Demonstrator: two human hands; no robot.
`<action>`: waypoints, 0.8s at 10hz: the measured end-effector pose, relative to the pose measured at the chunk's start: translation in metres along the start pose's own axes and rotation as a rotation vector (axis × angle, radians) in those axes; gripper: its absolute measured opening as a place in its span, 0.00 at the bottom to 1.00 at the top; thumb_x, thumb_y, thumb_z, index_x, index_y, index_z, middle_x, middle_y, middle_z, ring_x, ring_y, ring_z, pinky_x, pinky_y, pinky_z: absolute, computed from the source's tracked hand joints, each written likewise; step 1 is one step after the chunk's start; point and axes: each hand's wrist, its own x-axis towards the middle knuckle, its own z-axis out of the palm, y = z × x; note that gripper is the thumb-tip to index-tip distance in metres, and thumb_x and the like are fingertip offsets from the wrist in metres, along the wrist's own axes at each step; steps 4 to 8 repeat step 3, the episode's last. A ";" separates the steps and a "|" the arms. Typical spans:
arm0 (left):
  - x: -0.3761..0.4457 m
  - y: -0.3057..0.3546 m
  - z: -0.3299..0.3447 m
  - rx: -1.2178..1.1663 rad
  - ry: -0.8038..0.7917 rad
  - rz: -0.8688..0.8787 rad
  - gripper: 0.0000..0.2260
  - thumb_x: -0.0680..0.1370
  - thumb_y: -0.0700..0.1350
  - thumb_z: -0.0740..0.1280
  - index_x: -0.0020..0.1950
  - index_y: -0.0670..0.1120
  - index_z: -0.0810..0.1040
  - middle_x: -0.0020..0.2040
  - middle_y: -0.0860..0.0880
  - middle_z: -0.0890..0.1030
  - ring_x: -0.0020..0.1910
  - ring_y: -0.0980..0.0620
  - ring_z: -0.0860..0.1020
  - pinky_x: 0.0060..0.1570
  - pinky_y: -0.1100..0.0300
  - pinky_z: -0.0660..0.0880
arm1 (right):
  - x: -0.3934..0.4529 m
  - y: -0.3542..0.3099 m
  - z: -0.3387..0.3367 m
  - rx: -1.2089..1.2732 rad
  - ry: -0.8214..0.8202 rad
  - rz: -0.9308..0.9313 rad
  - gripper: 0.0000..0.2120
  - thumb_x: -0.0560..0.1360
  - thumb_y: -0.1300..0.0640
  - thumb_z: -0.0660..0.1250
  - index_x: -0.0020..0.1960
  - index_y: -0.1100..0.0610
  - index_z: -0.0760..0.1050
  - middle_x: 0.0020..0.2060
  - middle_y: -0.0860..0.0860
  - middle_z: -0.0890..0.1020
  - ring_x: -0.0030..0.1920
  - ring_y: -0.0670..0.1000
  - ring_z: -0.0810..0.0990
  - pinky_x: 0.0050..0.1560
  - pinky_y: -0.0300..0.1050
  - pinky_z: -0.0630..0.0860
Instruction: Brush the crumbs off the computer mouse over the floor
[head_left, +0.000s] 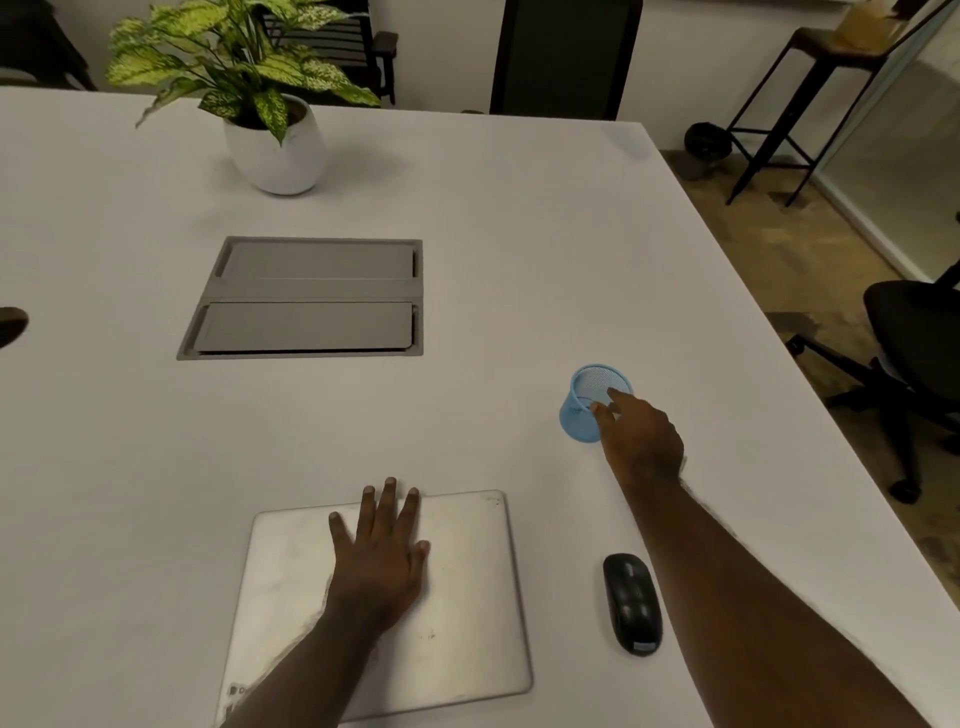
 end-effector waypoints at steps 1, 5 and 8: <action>-0.002 -0.004 -0.004 0.003 -0.003 -0.023 0.31 0.80 0.58 0.40 0.74 0.46 0.68 0.75 0.42 0.67 0.72 0.38 0.67 0.61 0.30 0.67 | -0.010 0.001 -0.011 0.030 0.014 -0.021 0.21 0.79 0.46 0.63 0.70 0.51 0.74 0.63 0.53 0.80 0.62 0.58 0.78 0.58 0.51 0.75; -0.022 0.003 -0.028 -0.013 0.029 -0.084 0.33 0.80 0.58 0.37 0.71 0.46 0.72 0.72 0.41 0.71 0.69 0.37 0.71 0.56 0.29 0.70 | -0.046 0.005 -0.048 0.047 0.017 -0.184 0.20 0.79 0.51 0.65 0.69 0.54 0.73 0.66 0.52 0.78 0.64 0.57 0.75 0.60 0.51 0.74; -0.022 0.003 -0.028 -0.013 0.029 -0.084 0.33 0.80 0.58 0.37 0.71 0.46 0.72 0.72 0.41 0.71 0.69 0.37 0.71 0.56 0.29 0.70 | -0.046 0.005 -0.048 0.047 0.017 -0.184 0.20 0.79 0.51 0.65 0.69 0.54 0.73 0.66 0.52 0.78 0.64 0.57 0.75 0.60 0.51 0.74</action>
